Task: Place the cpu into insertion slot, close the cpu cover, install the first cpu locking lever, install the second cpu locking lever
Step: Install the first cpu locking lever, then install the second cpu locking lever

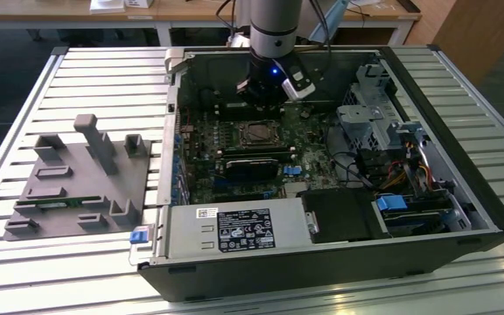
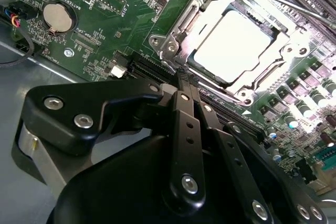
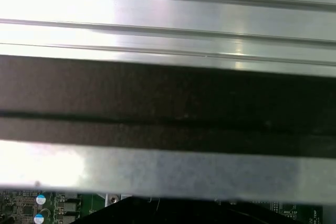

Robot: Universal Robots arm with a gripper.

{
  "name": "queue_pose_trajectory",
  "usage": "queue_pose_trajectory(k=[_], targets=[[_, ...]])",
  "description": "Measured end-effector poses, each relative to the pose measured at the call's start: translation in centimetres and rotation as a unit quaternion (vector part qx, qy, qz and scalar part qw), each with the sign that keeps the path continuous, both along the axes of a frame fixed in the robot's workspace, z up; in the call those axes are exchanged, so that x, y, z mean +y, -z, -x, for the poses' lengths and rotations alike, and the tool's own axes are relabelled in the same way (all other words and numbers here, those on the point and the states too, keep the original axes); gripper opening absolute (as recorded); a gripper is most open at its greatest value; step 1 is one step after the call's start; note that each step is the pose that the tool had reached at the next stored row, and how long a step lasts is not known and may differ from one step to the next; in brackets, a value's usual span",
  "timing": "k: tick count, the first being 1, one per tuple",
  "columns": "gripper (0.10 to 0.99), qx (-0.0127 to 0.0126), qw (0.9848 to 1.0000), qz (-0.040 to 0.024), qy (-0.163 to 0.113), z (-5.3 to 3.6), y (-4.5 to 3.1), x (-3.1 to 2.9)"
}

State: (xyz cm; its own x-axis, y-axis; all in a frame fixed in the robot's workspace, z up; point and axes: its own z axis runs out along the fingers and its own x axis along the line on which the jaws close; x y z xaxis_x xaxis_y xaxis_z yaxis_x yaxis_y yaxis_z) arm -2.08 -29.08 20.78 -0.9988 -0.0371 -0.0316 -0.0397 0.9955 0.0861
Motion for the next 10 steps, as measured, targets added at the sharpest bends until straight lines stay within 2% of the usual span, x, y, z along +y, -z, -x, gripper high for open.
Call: queue_pose_trajectory(k=[10], targets=[[0.106, 0.0, 1.0, 0.0, 0.0, 0.0, 0.01, -0.27]])
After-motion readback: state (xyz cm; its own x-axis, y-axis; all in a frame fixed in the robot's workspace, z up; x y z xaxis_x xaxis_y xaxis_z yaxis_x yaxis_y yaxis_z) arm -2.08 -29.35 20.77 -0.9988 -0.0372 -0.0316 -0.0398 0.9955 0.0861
